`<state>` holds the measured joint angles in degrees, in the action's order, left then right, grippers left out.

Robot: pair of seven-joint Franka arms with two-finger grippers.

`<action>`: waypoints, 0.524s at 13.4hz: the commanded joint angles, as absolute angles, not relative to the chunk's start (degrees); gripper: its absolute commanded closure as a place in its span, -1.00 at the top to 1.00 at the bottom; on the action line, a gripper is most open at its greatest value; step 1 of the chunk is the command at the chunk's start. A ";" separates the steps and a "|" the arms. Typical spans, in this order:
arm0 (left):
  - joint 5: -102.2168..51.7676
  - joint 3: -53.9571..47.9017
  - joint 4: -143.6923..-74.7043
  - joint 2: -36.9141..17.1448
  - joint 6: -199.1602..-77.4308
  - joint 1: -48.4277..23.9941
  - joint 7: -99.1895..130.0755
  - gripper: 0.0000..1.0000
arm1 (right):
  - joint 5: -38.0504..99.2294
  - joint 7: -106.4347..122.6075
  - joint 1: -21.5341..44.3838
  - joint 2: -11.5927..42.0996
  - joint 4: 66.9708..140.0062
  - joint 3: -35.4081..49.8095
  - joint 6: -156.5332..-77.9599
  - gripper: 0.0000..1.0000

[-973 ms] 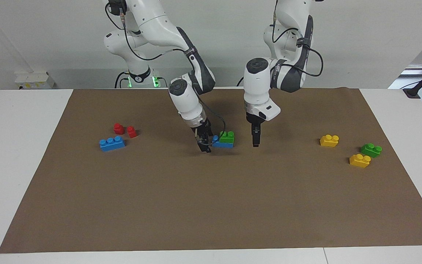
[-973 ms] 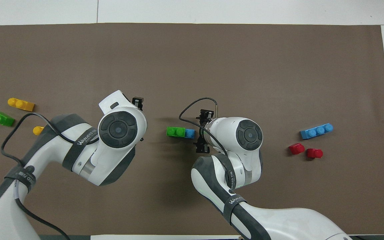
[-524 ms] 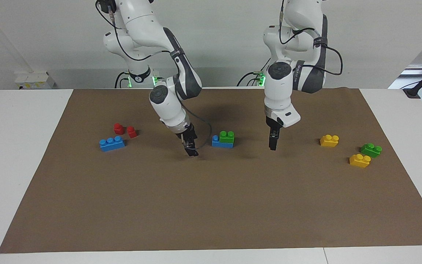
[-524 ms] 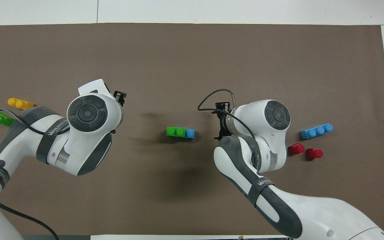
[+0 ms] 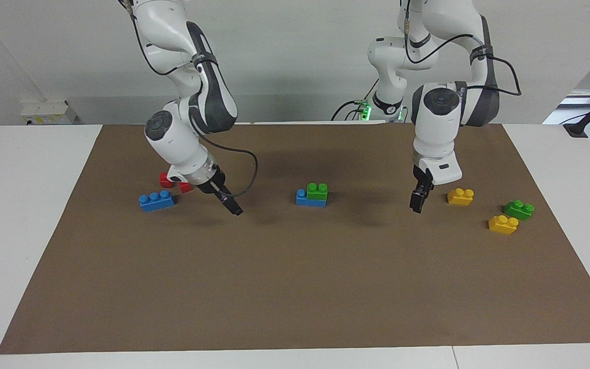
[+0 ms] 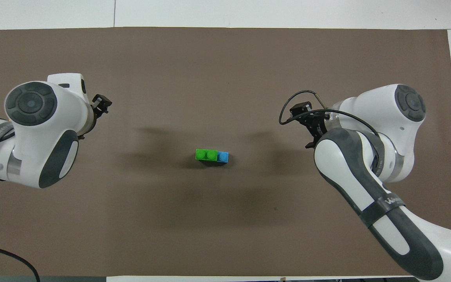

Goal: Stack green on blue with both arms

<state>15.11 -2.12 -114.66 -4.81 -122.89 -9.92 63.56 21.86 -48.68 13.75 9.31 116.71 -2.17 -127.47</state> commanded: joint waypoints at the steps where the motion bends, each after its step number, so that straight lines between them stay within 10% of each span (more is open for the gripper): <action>1: 12.93 -2.64 -109.88 -4.75 -116.65 -6.96 49.89 1.00 | 16.29 -39.50 10.12 7.83 112.87 -1.58 -120.09 1.00; 7: 7.39 -2.64 -98.98 -3.96 -100.67 -1.76 19.39 1.00 | 6.60 -17.60 5.19 3.18 105.48 -1.58 -107.16 1.00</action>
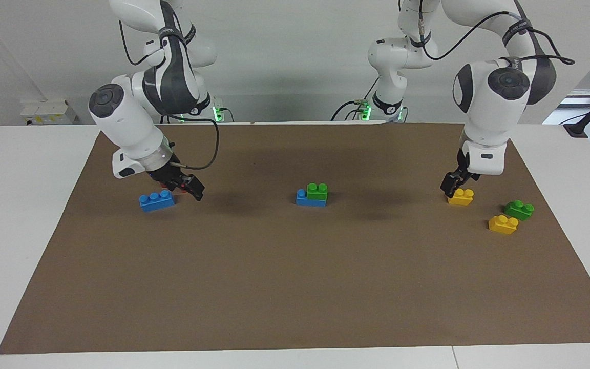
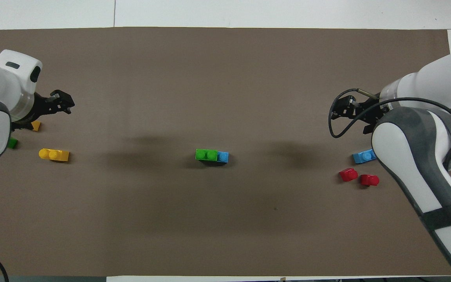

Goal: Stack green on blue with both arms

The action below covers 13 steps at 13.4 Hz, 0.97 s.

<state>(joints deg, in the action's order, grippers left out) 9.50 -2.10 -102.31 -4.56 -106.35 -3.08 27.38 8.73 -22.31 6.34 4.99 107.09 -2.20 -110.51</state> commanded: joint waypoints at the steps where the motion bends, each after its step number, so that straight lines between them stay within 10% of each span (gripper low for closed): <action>1: 6.69 -2.46 -97.57 -2.91 -97.42 -1.67 14.81 1.00 | 5.81 -15.32 5.10 1.95 104.77 -1.58 -105.31 1.00; 13: -3.77 -2.20 -90.44 1.06 -81.30 1.14 5.19 1.00 | 2.11 -7.56 4.22 0.09 94.66 -1.67 -89.47 1.00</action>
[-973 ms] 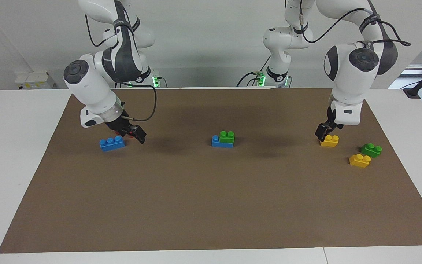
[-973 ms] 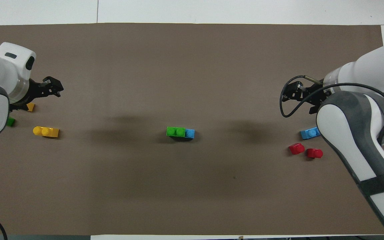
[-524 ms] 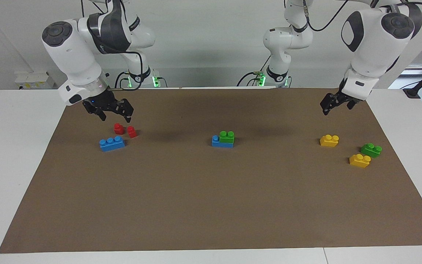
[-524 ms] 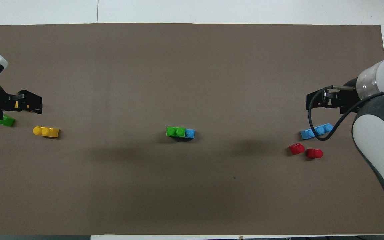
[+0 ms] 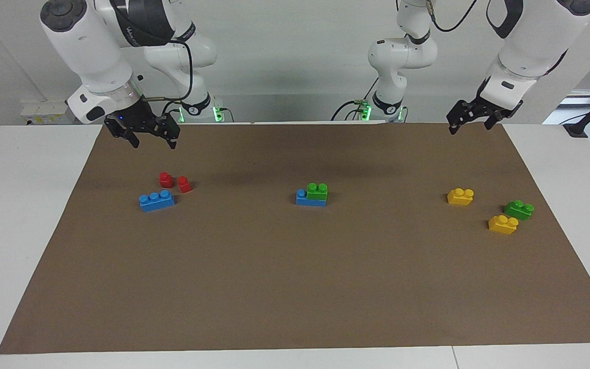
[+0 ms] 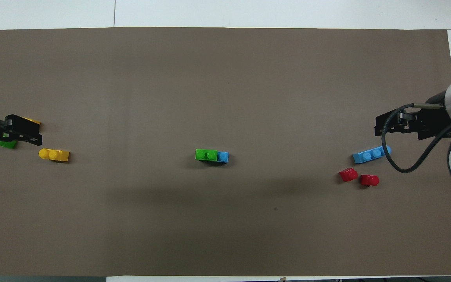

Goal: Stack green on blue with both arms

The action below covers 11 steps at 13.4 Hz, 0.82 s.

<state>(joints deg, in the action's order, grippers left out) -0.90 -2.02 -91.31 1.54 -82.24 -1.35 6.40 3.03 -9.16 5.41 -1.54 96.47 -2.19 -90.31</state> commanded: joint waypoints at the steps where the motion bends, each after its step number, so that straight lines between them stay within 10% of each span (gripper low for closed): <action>1: -3.78 -2.28 -90.27 0.97 -81.47 1.06 5.10 1.00 | 2.11 -7.47 4.13 0.09 94.66 -1.67 -89.56 1.00; 11: -3.43 -2.81 -90.62 0.97 -84.64 0.88 2.74 1.00 | -1.41 -3.25 3.25 0.26 94.31 -1.58 -91.67 1.00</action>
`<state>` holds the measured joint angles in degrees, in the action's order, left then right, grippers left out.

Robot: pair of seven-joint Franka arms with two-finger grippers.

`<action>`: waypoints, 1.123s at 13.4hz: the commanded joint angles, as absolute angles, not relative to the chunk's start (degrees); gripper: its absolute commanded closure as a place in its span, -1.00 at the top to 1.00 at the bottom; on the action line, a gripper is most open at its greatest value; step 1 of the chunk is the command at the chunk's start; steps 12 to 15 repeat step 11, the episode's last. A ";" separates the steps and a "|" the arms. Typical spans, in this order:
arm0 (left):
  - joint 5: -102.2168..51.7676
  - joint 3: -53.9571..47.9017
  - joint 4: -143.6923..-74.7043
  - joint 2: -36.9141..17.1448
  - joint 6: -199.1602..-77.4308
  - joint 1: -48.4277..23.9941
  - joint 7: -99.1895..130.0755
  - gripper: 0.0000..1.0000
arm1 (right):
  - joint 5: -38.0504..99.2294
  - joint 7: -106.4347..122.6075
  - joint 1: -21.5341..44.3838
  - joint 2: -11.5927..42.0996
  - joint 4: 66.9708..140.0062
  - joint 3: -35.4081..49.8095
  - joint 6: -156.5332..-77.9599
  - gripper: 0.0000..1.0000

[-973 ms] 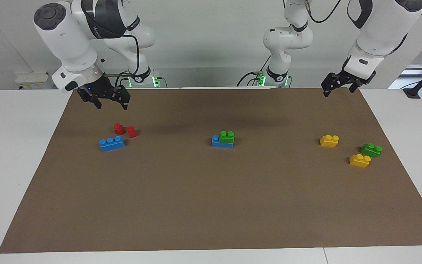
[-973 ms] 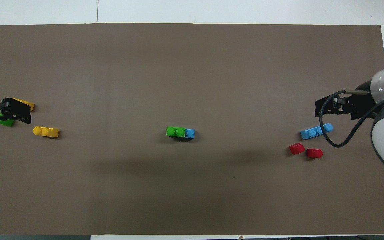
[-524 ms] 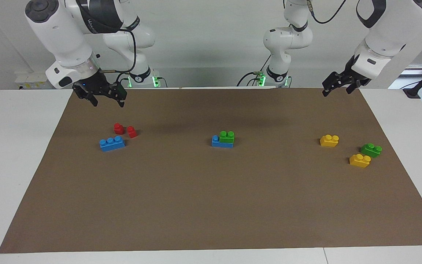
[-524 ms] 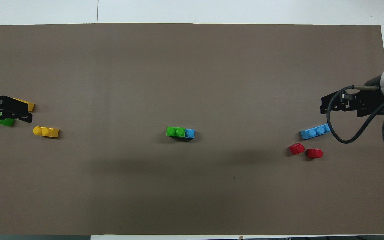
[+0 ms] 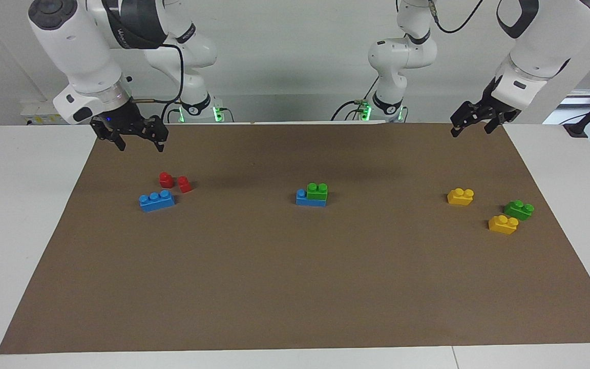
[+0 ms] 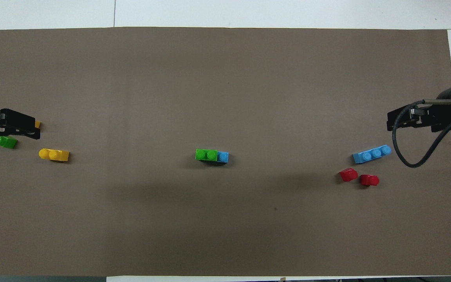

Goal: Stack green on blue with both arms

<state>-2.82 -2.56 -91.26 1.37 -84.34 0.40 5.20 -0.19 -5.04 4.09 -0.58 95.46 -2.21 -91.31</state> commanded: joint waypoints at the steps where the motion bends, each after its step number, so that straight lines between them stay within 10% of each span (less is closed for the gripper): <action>1: -3.43 -2.81 -90.62 0.97 -84.99 0.97 1.59 1.00 | -1.32 -3.25 3.25 0.26 94.39 -1.58 -91.67 1.00; 15: -3.43 -2.73 -90.62 0.97 -84.81 0.97 1.49 1.00 | -1.23 -1.05 3.52 0.26 94.48 -1.58 -91.85 1.00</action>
